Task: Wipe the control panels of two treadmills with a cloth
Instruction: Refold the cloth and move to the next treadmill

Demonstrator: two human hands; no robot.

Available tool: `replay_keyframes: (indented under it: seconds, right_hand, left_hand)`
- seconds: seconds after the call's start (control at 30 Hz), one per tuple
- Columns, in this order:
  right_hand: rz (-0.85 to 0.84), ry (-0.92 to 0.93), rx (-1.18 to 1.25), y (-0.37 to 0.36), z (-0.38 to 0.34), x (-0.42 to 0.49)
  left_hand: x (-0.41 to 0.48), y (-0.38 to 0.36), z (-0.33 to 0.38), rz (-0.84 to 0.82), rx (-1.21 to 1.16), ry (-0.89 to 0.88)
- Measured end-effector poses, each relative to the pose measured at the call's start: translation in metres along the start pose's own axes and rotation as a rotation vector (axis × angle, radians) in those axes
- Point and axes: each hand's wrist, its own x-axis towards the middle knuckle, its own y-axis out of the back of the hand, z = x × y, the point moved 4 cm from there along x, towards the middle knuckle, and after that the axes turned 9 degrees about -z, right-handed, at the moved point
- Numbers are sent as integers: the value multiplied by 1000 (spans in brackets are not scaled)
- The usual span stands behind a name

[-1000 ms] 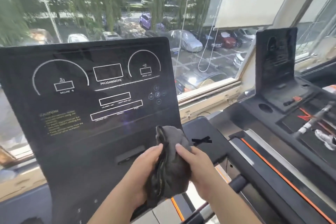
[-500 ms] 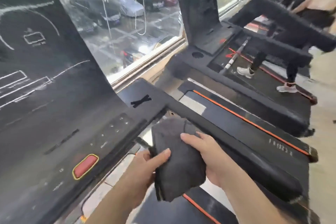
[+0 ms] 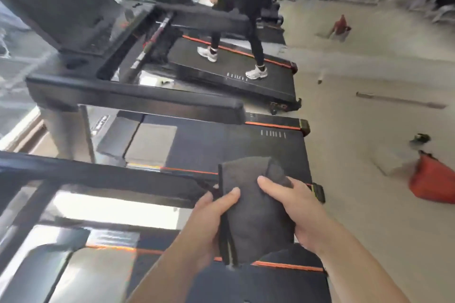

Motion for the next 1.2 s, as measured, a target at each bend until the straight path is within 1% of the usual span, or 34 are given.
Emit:
replay_keyframes:
  seconds: [0.07, 0.17, 0.27, 0.4, 0.53, 0.6, 0.67, 0.73, 0.83, 0.87, 0.93, 1.0, 1.1, 1.2]
  right_hand:
    - [53, -2, 31, 45, -4, -5]
    - [113, -28, 79, 95, -4, -1]
    - [102, -112, 133, 121, -9, 17]
    - [71, -149, 128, 135, -29, 59]
    - [118, -85, 62, 138, -62, 125]
    - [143, -63, 38, 136, -85, 157]
    - [147, -73, -6, 133, -111, 186]
    - [112, -77, -70, 128, -137, 215]
    - [77, -70, -102, 112, -180, 257]
    - [80, -67, -104, 106, -192, 270]
    - [75, -54, -121, 94, -216, 294]
    - [8, -22, -157, 76, -240, 317]
    - [-124, 16, -251, 52, -271, 347]
    - [-275, 7, -341, 35, -294, 378]
  left_hand:
    - [24, -38, -10, -27, 1, 51]
    - [53, -79, -14, -60, 20, 94]
    - [83, -98, -10, -55, 26, 107]
    - [124, -94, 10, 5, 44, 104]
    - [181, -74, 40, 52, 48, 71]
    - [212, -61, 59, 87, 113, 61]
    - [239, -52, 79, 156, 177, 66]
    - [259, -46, 102, 263, 247, 45]
    - [281, -46, 143, 411, 443, -97]
    - [285, -49, 158, 435, 524, -157]
    - [292, -59, 183, 415, 625, -270]
    - [297, -66, 201, 380, 631, -330]
    - [317, -63, 221, 373, 553, -329]
    - [341, -61, 242, 391, 395, -334]
